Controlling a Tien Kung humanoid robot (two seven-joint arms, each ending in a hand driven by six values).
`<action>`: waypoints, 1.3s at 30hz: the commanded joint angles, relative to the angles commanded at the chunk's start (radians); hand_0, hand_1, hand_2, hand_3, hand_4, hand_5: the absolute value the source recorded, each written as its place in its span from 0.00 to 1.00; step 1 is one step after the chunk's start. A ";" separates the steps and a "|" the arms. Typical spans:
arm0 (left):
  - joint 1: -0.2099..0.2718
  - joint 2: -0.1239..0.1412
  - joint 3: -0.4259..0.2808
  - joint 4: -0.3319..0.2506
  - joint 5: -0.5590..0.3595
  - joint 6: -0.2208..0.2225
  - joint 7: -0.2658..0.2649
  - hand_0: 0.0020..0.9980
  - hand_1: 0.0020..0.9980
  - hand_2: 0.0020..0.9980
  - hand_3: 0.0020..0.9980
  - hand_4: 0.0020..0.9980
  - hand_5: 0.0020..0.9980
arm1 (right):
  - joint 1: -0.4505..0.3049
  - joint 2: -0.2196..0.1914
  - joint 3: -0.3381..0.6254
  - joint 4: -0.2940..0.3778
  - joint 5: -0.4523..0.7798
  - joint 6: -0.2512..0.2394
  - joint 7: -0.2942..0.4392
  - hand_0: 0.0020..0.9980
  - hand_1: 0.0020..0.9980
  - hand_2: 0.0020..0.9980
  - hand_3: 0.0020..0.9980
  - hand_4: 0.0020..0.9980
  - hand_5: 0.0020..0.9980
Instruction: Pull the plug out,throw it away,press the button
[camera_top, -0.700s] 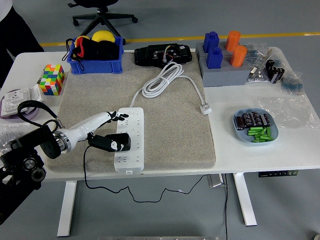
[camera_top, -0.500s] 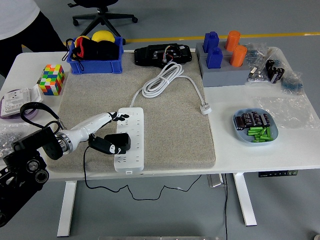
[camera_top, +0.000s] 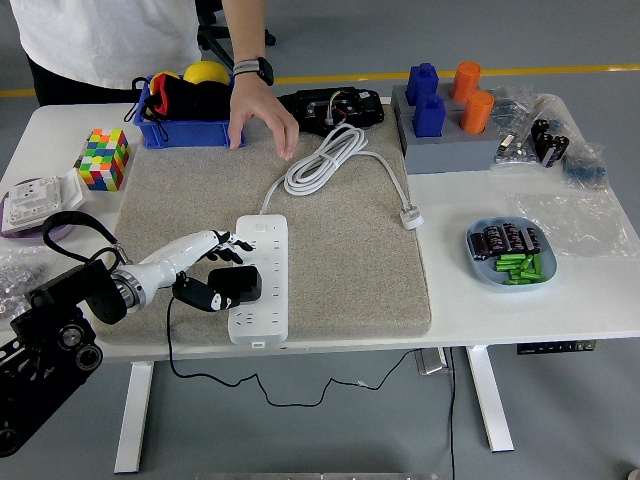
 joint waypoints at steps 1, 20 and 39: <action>0.000 0.000 0.001 0.000 -0.001 -0.001 0.004 0.55 0.63 0.54 0.63 0.78 0.00 | 0.000 0.000 0.000 0.000 0.000 0.000 0.000 0.70 0.68 0.66 0.62 0.71 0.49; -0.003 0.002 0.002 -0.012 -0.042 0.029 -0.002 0.41 0.37 0.34 0.47 0.73 0.00 | -0.001 0.000 -0.001 0.000 0.001 -0.001 0.000 0.71 0.68 0.66 0.62 0.71 0.49; -0.137 -0.029 -0.037 0.179 0.120 0.075 0.010 0.46 0.37 0.34 0.48 0.72 0.00 | 0.007 -0.008 -0.023 0.000 0.010 0.002 0.001 0.71 0.68 0.66 0.62 0.71 0.49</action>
